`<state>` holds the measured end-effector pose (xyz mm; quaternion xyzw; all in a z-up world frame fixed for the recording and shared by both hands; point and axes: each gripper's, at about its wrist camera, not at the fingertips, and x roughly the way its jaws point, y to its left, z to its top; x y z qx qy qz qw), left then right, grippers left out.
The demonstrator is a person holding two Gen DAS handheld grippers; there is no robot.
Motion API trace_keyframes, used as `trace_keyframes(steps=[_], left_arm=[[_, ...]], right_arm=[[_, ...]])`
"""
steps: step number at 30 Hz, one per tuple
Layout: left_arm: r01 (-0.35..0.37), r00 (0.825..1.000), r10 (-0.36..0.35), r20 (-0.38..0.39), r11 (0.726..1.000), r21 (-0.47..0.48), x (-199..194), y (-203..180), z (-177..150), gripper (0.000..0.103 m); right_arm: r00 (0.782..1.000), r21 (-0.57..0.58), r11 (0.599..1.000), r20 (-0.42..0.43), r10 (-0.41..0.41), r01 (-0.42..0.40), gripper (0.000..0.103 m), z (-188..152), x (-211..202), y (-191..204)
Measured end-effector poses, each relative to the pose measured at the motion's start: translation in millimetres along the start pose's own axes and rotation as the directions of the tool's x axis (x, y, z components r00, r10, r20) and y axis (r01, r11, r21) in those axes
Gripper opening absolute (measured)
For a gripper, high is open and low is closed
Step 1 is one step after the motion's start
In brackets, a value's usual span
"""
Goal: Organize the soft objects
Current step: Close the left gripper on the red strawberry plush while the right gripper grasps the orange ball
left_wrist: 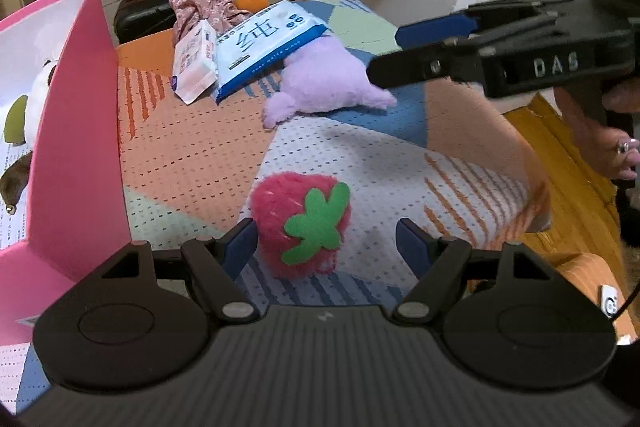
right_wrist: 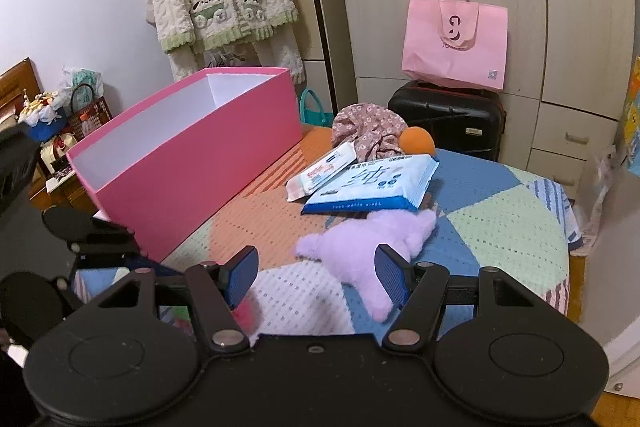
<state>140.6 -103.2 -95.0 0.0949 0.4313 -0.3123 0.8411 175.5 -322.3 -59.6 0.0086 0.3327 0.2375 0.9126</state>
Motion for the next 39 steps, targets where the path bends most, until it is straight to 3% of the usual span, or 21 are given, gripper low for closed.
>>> trace_keyframes(steps=[6, 11, 19, 27, 34, 39], left_arm=[[-0.029, 0.999, 0.029, -0.024, 0.999, -0.026, 17, 5, 0, 0.068], [-0.076, 0.997, 0.076, 0.008, 0.997, 0.007, 21, 3, 2, 0.049], [-0.093, 0.994, 0.094, 0.055, 0.995, -0.033, 27, 12, 9, 0.048], [-0.094, 0.989, 0.106, 0.104, 0.989, -0.118, 31, 32, 25, 0.047], [-0.094, 0.987, 0.111, 0.118, 0.986, -0.14, 36, 43, 36, 0.047], [-0.091, 0.987, 0.108, 0.121, 0.986, -0.142, 40, 47, 41, 0.047]], right_arm=[[0.995, -0.021, 0.999, 0.096, -0.022, 0.024, 0.07, 7, 9, -13], [0.994, 0.009, 1.0, 0.106, -0.027, 0.027, 0.07, 18, 23, -30], [0.998, 0.124, 0.991, 0.047, 0.047, -0.052, 0.07, 43, 55, -65], [0.998, 0.202, 0.978, 0.026, 0.051, -0.055, 0.07, 65, 93, -95], [0.995, 0.307, 0.947, -0.002, 0.1, -0.095, 0.07, 73, 131, -127], [0.994, 0.322, 0.942, -0.029, 0.106, -0.091, 0.07, 76, 154, -135]])
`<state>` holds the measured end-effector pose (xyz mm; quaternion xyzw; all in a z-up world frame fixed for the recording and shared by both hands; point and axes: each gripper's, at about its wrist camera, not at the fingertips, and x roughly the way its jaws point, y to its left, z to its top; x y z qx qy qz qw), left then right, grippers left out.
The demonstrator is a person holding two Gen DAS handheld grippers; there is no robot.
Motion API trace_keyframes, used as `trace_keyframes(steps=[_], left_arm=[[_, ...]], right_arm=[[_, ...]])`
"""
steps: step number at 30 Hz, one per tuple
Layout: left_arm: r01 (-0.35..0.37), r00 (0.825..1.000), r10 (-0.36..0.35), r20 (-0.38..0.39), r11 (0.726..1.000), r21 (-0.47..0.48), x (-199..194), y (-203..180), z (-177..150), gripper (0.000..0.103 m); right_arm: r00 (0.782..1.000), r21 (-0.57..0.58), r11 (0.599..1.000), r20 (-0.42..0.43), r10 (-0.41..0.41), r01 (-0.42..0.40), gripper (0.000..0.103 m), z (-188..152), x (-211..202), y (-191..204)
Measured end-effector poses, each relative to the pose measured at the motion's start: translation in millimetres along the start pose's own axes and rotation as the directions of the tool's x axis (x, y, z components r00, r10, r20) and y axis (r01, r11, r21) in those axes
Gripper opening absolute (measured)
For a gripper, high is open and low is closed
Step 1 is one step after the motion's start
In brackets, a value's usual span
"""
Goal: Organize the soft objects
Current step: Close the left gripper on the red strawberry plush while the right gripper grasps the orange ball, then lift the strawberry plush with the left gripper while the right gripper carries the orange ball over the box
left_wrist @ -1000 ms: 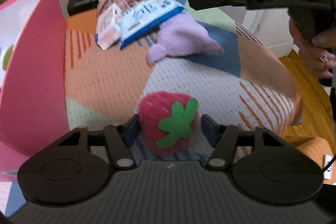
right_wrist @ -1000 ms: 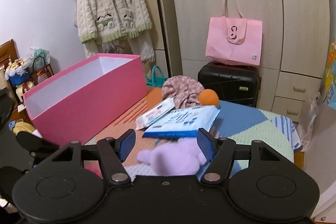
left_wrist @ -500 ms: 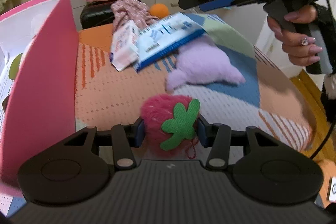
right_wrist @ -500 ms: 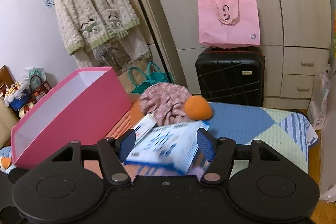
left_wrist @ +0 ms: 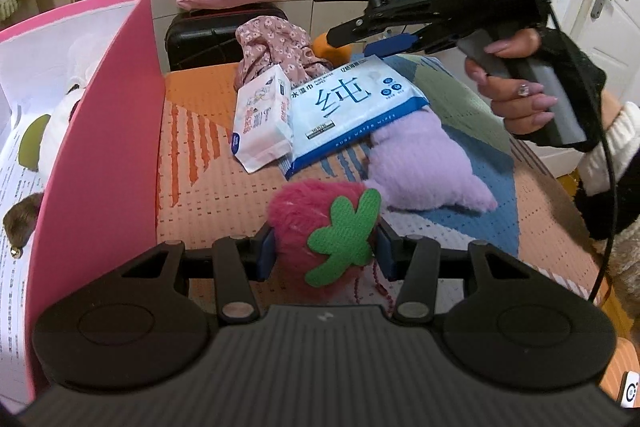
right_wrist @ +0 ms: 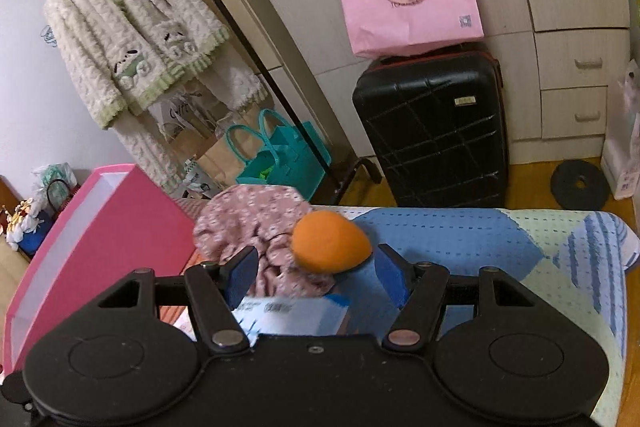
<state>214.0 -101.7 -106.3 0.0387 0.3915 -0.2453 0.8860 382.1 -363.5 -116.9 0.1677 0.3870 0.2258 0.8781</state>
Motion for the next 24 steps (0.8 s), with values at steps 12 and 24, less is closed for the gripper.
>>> trace_keyframes(steps=[12, 24], left_arm=[[0.018, 1.0, -0.018, -0.002, 1.0, -0.008, 2, 3, 2, 0.047], [0.023, 1.0, -0.023, 0.017, 1.0, -0.009, -12, -3, -2, 0.047]], right_arm=[[0.999, 0.074, 0.996, -0.004, 0.047, -0.046, 0.054, 2, 18, -18], [0.995, 0.02, 0.999, 0.091, -0.036, 0.034, 0.052, -10, -31, -1]])
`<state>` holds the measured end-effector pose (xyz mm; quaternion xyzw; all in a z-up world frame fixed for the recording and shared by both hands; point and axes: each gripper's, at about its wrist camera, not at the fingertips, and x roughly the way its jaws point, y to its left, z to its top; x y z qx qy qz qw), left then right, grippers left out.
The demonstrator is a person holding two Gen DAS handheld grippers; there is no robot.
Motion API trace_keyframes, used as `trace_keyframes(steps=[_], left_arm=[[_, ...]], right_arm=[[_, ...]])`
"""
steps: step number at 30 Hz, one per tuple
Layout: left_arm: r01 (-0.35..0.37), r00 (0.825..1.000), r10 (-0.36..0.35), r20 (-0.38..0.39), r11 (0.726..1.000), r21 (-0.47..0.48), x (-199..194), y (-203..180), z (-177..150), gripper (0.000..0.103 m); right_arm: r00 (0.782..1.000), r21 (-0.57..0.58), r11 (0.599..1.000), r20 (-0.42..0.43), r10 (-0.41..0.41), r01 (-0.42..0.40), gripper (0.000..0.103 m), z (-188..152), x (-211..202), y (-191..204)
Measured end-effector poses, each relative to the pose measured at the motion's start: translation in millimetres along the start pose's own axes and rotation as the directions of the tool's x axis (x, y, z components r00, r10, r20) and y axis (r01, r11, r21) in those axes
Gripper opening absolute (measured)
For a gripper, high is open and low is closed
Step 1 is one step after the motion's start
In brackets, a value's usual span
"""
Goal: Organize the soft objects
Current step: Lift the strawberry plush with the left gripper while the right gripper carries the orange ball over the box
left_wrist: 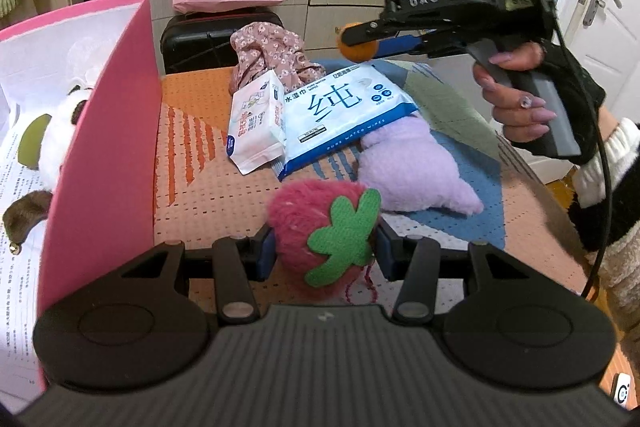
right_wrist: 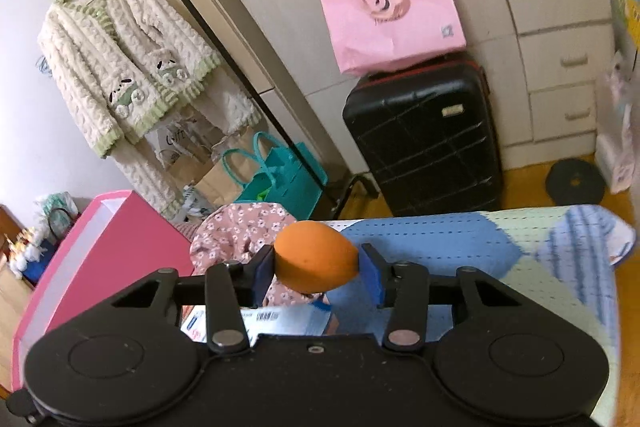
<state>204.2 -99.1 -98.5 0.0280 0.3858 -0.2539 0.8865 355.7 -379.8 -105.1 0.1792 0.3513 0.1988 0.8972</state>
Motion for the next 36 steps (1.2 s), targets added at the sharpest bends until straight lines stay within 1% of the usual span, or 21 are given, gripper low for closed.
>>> trace_keyframes(steps=[6, 13, 16, 19, 22, 26, 30, 33, 36], left_arm=[[0.003, 1.0, -0.003, 0.01, 1.0, -0.005, -14, -5, -5, 0.047], [-0.005, 1.0, 0.006, 0.018, 1.0, -0.01, -30, -12, -14, 0.047], [-0.007, 1.0, 0.007, 0.025, 1.0, -0.009, -38, -16, -19, 0.047], [0.0, 0.999, 0.0, 0.035, 1.0, -0.003, -47, -20, -24, 0.047], [0.008, 0.999, -0.008, 0.045, 1.0, 0.002, -56, -23, -30, 0.047], [-0.004, 0.998, 0.004, 0.059, 1.0, 0.011, -68, -26, -38, 0.047], [-0.017, 0.998, 0.016, 0.058, 1.0, 0.017, -80, -27, -45, 0.047], [-0.01, 0.998, 0.009, 0.06, 1.0, 0.017, -92, -27, -53, 0.047], [0.004, 0.998, -0.004, 0.058, 1.0, 0.01, -103, -26, -57, 0.047]], right_arm=[[0.996, -0.088, 0.993, 0.028, -0.082, 0.084, 0.052, -16, -33, 17], [0.986, -0.202, 0.965, 0.044, -0.163, 0.168, 0.052, -43, -68, 44], [0.981, -0.221, 0.956, 0.04, -0.188, 0.192, 0.052, -55, -79, 53], [0.973, -0.215, 0.95, 0.032, -0.227, 0.228, 0.052, -69, -89, 60], [0.97, -0.222, 0.945, 0.023, -0.24, 0.239, 0.052, -85, -101, 68], [0.968, -0.247, 0.937, 0.02, -0.249, 0.246, 0.052, -107, -117, 81], [0.968, -0.276, 0.929, 0.017, -0.25, 0.245, 0.052, -127, -133, 99], [0.967, -0.301, 0.922, 0.007, -0.253, 0.243, 0.052, -140, -144, 113], [0.97, -0.325, 0.919, -0.019, -0.241, 0.222, 0.052, -153, -153, 129]])
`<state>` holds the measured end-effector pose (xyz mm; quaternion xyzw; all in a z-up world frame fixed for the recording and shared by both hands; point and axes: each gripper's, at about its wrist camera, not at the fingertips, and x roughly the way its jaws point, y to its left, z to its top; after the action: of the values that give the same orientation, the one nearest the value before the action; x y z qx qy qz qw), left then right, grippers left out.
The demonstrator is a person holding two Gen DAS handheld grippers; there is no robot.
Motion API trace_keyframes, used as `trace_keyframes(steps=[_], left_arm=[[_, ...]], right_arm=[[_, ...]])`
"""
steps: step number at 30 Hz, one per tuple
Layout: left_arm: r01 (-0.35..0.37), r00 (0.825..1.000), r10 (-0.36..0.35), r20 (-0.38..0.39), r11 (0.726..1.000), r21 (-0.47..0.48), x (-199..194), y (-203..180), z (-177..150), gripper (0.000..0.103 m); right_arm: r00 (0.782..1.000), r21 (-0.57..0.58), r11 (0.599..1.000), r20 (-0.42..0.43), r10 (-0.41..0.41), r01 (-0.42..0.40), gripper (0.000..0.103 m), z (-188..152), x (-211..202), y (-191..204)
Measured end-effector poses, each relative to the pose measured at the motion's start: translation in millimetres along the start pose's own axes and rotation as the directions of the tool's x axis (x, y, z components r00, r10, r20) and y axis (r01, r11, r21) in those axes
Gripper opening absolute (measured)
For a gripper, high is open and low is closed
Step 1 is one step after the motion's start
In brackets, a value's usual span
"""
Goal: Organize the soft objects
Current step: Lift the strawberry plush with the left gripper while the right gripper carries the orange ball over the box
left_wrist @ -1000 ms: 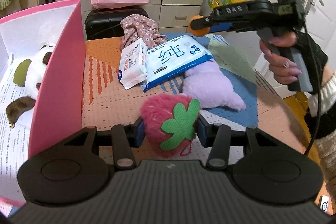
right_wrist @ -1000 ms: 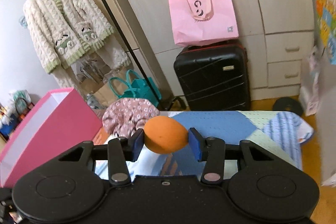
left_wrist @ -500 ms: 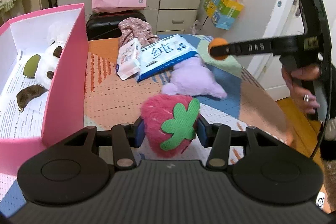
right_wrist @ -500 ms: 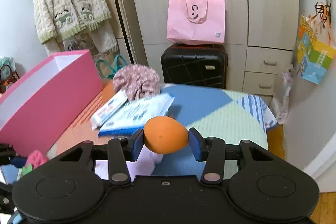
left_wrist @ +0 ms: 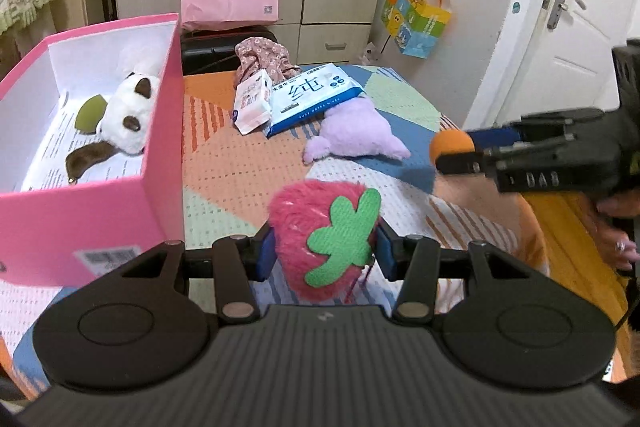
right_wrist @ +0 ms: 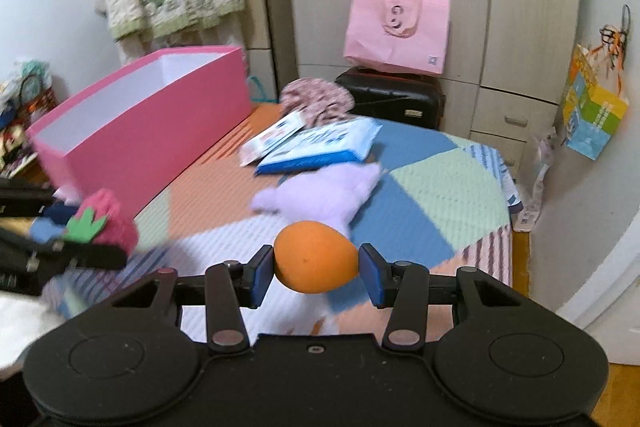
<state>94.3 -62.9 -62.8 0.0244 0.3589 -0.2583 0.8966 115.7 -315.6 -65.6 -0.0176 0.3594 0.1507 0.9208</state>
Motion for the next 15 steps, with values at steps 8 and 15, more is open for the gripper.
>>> trace_keyframes(steps=[8, 15], left_arm=[[-0.023, 1.0, 0.023, -0.002, 0.999, 0.029, -34, 5, -2, 0.047], [-0.039, 0.999, 0.037, 0.03, 0.997, 0.068, -71, 19, 4, 0.047]], right_arm=[[0.988, 0.027, 0.989, -0.061, 0.145, -0.144, 0.052, -9, -19, 34], [0.972, 0.024, 0.973, -0.043, 0.231, -0.231, 0.052, 3, -29, 60]])
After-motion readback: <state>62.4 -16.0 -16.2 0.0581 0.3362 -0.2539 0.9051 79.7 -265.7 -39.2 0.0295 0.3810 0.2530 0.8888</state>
